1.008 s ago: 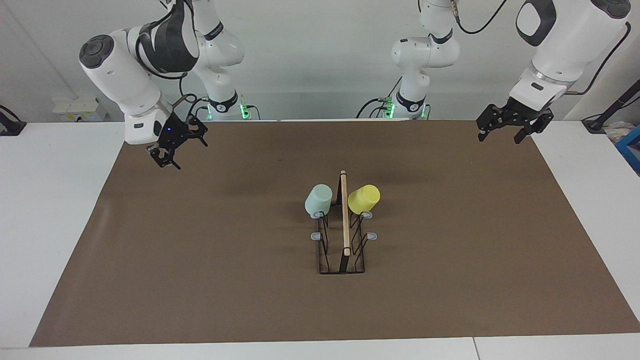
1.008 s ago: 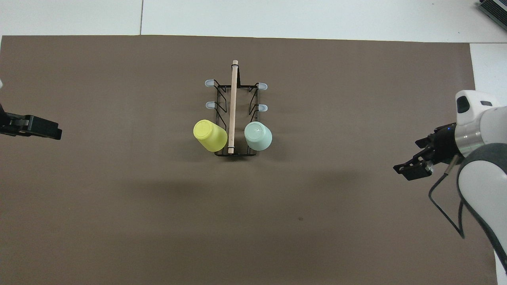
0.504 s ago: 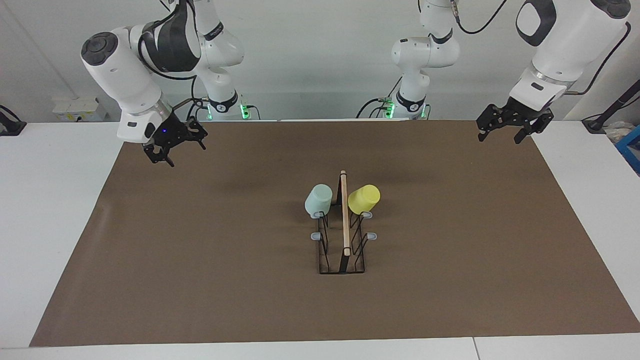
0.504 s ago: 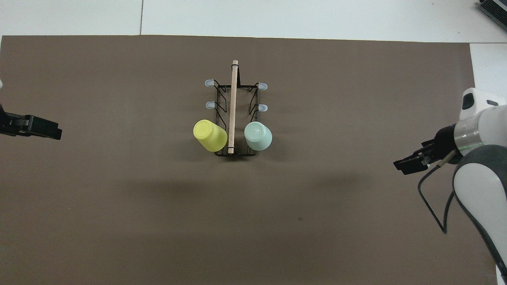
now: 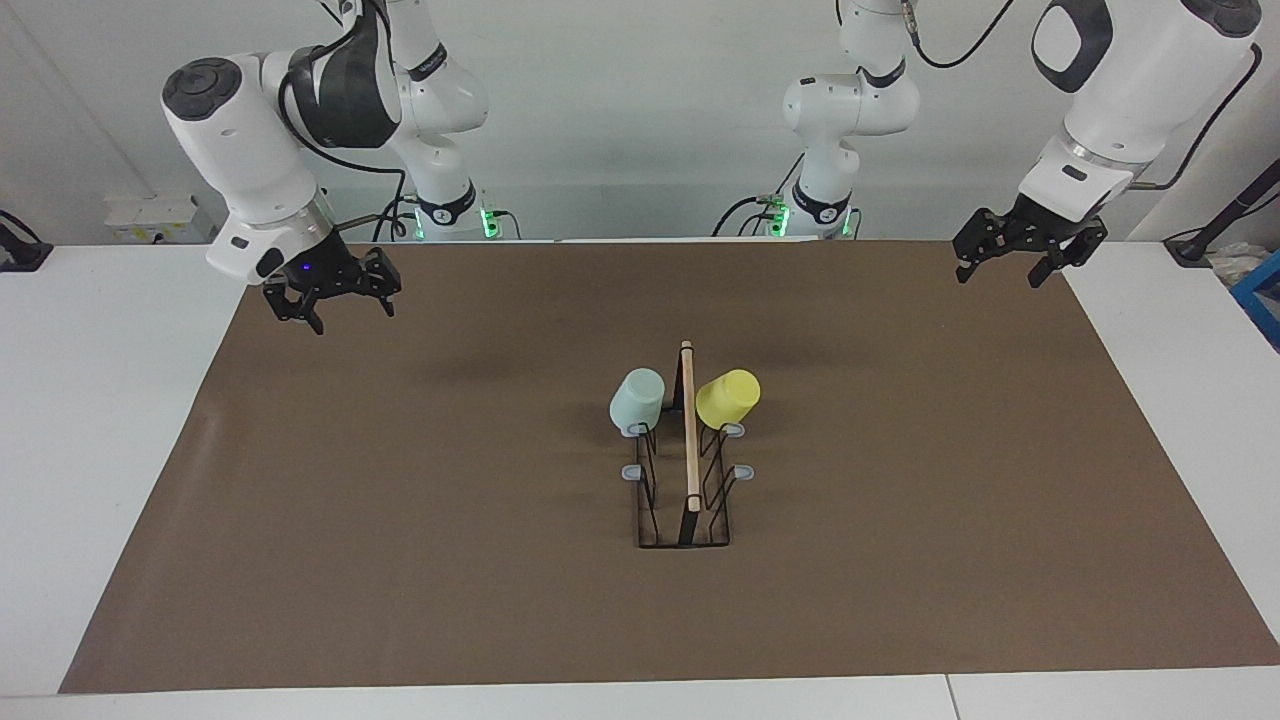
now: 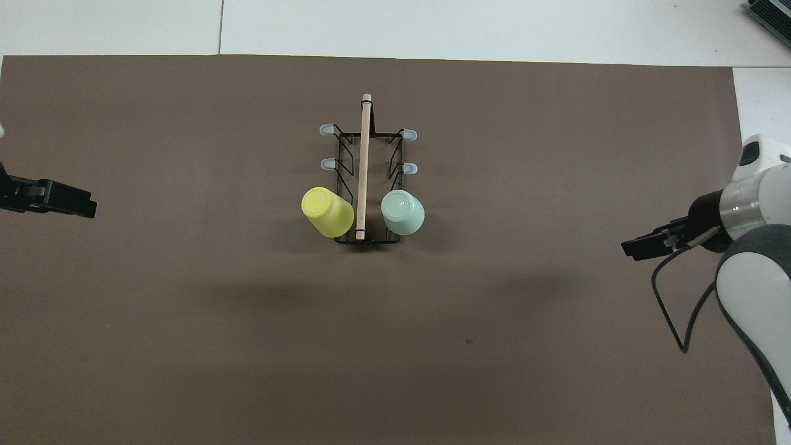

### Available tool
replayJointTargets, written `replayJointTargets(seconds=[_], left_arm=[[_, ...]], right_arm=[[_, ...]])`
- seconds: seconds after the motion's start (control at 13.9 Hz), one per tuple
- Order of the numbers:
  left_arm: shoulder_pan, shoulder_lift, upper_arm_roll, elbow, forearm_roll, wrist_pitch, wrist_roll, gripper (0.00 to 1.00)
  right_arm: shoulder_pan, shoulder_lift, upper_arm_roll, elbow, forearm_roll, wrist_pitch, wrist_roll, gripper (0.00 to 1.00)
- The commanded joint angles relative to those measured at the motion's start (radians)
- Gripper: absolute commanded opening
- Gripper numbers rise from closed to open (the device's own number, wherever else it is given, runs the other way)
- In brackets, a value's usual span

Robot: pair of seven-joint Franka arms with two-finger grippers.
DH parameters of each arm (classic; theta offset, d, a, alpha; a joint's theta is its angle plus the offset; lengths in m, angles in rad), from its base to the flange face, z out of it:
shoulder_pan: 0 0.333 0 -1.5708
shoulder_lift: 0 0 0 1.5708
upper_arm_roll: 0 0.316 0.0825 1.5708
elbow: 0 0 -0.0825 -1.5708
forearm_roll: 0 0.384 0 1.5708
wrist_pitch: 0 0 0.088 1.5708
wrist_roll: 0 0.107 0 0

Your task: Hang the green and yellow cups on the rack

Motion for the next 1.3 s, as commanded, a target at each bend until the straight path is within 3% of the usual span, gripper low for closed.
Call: replayJointTargets(seconds=[0.0, 1.22], left_arm=[[0.003, -0.013, -0.005, 0.001, 0.015, -0.01, -0.012, 1.0], [0.003, -0.016, -0.003, 0.001, 0.015, -0.007, -0.012, 1.0]], right_arm=[[0.009, 0.015, -0.002, 0.016, -0.024, 0.015, 0.053, 1.0], [-0.026, 0.081, 0.001, 0.08, -0.021, -0.074, 0.173, 1.0]])
